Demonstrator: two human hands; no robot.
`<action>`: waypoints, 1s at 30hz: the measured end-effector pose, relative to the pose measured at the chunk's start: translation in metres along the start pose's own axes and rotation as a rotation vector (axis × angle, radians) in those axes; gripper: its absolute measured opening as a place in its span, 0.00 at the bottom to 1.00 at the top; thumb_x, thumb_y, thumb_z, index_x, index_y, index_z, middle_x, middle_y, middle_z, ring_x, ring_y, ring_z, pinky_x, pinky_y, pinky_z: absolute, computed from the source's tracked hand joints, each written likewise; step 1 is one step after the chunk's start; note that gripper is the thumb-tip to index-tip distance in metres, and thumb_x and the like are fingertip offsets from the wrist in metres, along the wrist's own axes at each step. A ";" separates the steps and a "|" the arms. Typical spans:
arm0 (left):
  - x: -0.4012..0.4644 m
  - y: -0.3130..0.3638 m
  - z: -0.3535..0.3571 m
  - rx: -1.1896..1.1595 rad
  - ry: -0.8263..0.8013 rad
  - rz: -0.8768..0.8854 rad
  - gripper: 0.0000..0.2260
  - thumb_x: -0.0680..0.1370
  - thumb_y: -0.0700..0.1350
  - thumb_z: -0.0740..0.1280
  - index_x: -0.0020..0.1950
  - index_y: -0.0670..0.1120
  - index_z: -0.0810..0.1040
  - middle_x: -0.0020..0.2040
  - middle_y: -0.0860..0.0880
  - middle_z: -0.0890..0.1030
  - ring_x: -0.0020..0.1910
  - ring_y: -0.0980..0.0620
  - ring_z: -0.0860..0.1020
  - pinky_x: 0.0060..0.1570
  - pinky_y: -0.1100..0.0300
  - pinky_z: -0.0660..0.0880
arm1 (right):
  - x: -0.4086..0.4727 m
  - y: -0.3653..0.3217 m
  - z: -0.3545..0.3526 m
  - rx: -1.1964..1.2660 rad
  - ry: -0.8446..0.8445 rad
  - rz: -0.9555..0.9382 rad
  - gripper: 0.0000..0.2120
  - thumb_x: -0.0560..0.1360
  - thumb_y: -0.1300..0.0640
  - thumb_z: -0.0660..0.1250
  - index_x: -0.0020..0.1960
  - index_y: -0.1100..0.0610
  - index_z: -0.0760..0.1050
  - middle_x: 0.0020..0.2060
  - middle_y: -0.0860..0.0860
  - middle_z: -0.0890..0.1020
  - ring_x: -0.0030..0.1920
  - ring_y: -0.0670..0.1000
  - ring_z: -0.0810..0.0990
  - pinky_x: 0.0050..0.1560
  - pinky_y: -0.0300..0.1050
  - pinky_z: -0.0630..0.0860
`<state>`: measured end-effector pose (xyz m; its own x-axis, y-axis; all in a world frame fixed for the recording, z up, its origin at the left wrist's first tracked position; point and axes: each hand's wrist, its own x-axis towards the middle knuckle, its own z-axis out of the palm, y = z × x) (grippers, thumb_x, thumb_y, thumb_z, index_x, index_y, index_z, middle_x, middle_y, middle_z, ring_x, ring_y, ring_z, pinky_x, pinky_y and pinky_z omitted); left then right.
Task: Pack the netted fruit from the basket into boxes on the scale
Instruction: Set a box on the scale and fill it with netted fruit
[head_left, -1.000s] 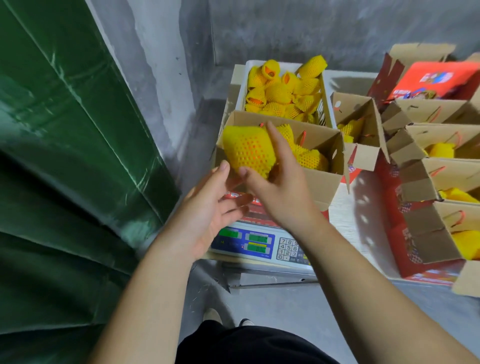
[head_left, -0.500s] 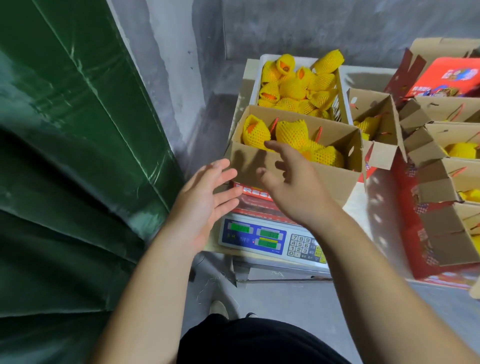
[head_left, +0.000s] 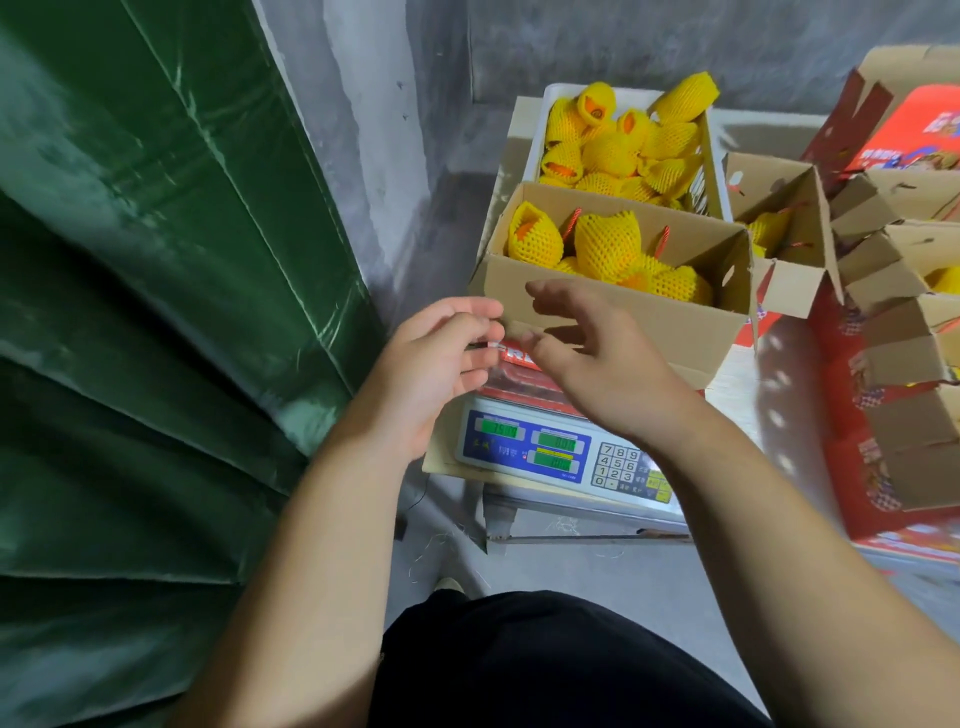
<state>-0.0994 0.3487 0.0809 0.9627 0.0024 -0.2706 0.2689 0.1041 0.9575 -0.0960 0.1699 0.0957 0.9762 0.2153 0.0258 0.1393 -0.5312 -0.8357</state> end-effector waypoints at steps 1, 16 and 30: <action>0.000 0.002 -0.001 0.030 0.015 0.005 0.10 0.82 0.40 0.66 0.51 0.53 0.86 0.41 0.57 0.86 0.42 0.57 0.83 0.47 0.60 0.78 | -0.002 -0.001 0.001 0.002 -0.021 0.002 0.24 0.82 0.55 0.68 0.77 0.54 0.70 0.70 0.49 0.77 0.63 0.49 0.80 0.69 0.52 0.76; -0.001 -0.006 0.002 0.153 0.015 0.166 0.14 0.83 0.47 0.67 0.48 0.65 0.87 0.41 0.60 0.86 0.38 0.65 0.80 0.36 0.71 0.74 | 0.001 0.002 0.006 0.091 -0.031 -0.025 0.23 0.82 0.46 0.67 0.75 0.52 0.72 0.66 0.49 0.80 0.57 0.40 0.81 0.55 0.34 0.80; 0.044 0.006 0.009 0.190 -0.005 0.178 0.13 0.86 0.55 0.62 0.52 0.64 0.86 0.47 0.60 0.86 0.42 0.63 0.81 0.45 0.63 0.74 | 0.037 0.022 -0.002 0.017 0.270 0.009 0.14 0.82 0.50 0.66 0.68 0.48 0.77 0.58 0.43 0.82 0.61 0.43 0.77 0.63 0.49 0.78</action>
<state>-0.0556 0.3405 0.0753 0.9953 -0.0011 -0.0965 0.0961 -0.0862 0.9916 -0.0566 0.1648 0.0795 0.9868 -0.0169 0.1614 0.1294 -0.5181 -0.8455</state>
